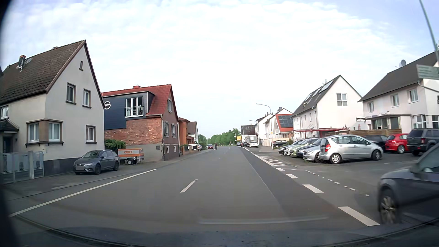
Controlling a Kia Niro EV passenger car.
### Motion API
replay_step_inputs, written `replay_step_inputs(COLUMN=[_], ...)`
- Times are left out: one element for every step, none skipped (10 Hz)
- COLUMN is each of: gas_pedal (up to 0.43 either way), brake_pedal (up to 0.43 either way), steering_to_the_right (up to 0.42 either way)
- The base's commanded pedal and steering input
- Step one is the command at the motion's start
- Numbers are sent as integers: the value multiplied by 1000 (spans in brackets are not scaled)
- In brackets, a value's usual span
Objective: Follow the waypoints while adhering to traffic rules and regulations
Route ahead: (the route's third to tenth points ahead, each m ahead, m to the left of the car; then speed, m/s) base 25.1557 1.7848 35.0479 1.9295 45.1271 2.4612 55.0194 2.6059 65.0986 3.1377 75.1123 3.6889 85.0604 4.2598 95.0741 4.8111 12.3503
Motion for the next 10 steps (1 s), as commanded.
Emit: replay_step_inputs(gas_pedal=[118, 118, 118, 118, 118, 118, 118, 118, 118, 118], brake_pedal=[0, 0, 0, 0, 0, 0, 0, 0, 0, 0], steering_to_the_right=[-1, -1, -1, -1, 0, -1, -2, -3, -4, -5])
